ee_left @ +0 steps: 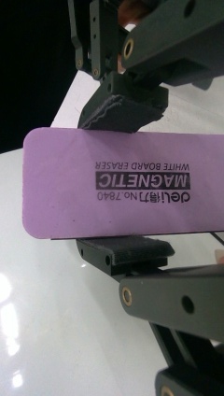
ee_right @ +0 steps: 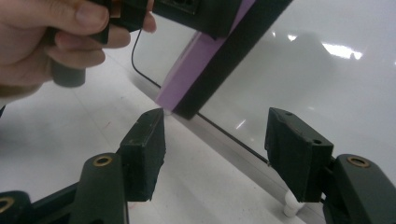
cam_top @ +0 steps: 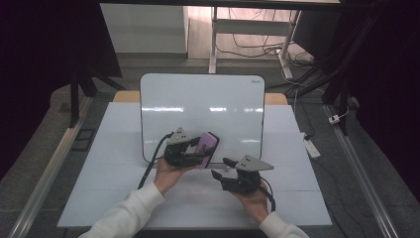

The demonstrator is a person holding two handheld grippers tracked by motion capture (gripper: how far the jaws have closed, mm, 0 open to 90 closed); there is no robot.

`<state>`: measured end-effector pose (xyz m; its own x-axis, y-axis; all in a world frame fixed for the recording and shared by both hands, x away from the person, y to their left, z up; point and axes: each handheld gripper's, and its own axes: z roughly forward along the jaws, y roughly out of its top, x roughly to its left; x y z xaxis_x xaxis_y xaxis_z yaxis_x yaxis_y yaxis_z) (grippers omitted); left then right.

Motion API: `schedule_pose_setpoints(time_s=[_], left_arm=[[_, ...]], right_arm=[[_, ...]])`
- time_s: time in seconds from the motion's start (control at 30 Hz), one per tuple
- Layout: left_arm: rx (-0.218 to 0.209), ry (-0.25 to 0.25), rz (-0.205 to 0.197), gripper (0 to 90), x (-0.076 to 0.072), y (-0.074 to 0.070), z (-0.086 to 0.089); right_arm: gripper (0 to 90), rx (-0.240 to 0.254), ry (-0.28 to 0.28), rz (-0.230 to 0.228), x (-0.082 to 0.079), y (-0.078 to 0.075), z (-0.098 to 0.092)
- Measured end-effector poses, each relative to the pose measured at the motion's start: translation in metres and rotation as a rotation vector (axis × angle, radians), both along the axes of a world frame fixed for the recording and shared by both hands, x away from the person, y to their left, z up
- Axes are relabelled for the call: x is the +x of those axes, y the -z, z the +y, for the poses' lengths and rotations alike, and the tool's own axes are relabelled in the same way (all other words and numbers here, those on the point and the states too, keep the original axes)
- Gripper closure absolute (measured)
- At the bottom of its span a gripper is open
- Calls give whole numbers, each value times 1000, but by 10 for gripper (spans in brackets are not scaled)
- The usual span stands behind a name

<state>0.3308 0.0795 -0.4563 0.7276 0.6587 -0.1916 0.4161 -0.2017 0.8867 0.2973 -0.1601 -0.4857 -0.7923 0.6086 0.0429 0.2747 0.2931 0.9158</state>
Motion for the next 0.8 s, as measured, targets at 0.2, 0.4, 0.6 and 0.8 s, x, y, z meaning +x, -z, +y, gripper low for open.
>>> schedule_pose_setpoints(time_s=[0.2,0.4,0.6,0.8], left_arm=[[-3,8,3,412,-1,1,-3],[-9,13,-1,412,-2,1,-8],[-17,23,-11,412,-5,0,-13],[-15,4,-20,412,-5,0,-15]], right_arm=[[378,22,17,13,2,0,3],[378,27,25,11,1,0,8],[381,48,57,30,4,1,10],[411,86,70,52,5,2,11]])
